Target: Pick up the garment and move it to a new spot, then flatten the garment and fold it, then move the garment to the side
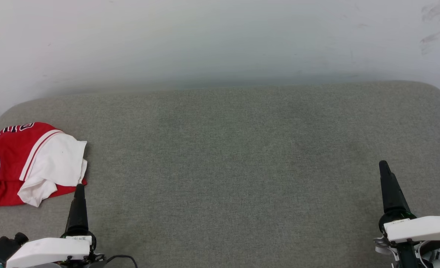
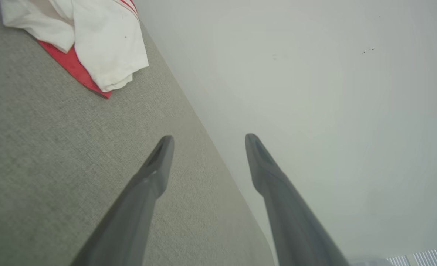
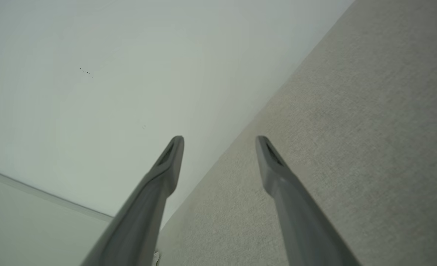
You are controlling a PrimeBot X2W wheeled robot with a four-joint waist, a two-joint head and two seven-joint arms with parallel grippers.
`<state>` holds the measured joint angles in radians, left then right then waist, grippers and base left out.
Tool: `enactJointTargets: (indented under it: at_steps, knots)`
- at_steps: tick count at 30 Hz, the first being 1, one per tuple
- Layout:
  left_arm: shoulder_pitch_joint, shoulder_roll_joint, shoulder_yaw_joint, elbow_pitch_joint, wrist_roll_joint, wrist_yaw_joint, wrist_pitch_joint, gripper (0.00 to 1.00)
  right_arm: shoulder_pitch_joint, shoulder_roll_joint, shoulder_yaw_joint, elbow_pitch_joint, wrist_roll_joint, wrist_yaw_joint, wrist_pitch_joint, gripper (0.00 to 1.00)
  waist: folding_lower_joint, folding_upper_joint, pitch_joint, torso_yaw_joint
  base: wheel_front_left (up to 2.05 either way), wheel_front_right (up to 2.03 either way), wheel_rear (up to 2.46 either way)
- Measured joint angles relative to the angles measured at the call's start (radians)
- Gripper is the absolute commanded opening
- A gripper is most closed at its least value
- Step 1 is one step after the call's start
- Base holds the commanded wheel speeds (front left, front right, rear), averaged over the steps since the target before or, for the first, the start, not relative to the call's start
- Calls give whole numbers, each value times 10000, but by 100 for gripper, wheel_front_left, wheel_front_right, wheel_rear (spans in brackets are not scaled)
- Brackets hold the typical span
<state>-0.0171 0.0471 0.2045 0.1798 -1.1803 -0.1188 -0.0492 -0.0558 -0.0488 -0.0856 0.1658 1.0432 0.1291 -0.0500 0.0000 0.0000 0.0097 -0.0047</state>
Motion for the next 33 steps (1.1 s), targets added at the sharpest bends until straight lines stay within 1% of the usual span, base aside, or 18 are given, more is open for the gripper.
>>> enactJointTargets:
  at_steps: [3, 6, 10, 15, 18, 22, 24, 26, 28, 33]
  knots:
    - [0, -2, -23, -523, 863, 105, -102, 100, -1, 0, 52, -284, -851, 0, -98, 100, 0, 0, 29, -6, 0, 0, 0]
    - [5, 2, -176, -1043, 1829, 416, -207, 100, -4, 0, 140, -558, -1691, 0, -207, 100, 0, 0, 64, -12, 0, 0, 0]
    - [36, 0, -570, -1797, 3003, 853, -339, 100, -7, 0, 316, -920, -2754, 0, -316, 100, 0, 0, 107, -28, 0, 0, 0]
    - [138, 0, -1168, -2403, 4428, 1285, -493, 100, -8, 0, 416, -1367, -3967, 2, -483, 100, 0, 0, 172, -53, 0, 0, 0]
    - [146, 0, -1505, -2669, 5227, 1501, -579, 100, 3, -2, 522, -1308, -4602, 2, -566, 100, 0, 0, 203, -66, 0, 0, 0]
    - [220, 63, -1954, -2836, 5954, 1691, -694, 100, -1, 0, 614, -1319, -5340, 2, -690, 100, 0, 0, 239, -85, 0, 0, 0]
    - [315, 65, -2077, -2823, 6098, 1835, -750, 100, -1, -2, 621, -1365, -5655, 2, -742, 100, 0, 0, 240, -95, 0, 0, 0]
    - [383, 105, -2201, -2790, 6288, 1883, -790, 100, -1, -2, 633, -1377, -5969, 2, -796, 100, 0, 0, 234, -107, 0, 0, 0]
    - [384, 224, -2395, -2823, 6650, 1921, -865, 100, 0, -2, 623, -1390, -6253, 2, -851, 100, 0, 0, 227, -119, 0, 0, 0]
    - [391, 548, -3116, -2995, 7461, 2309, -976, 100, 6, -2, 627, -1463, -7037, 2, -991, 100, 0, 0, 198, -134, 0, 0, 0]
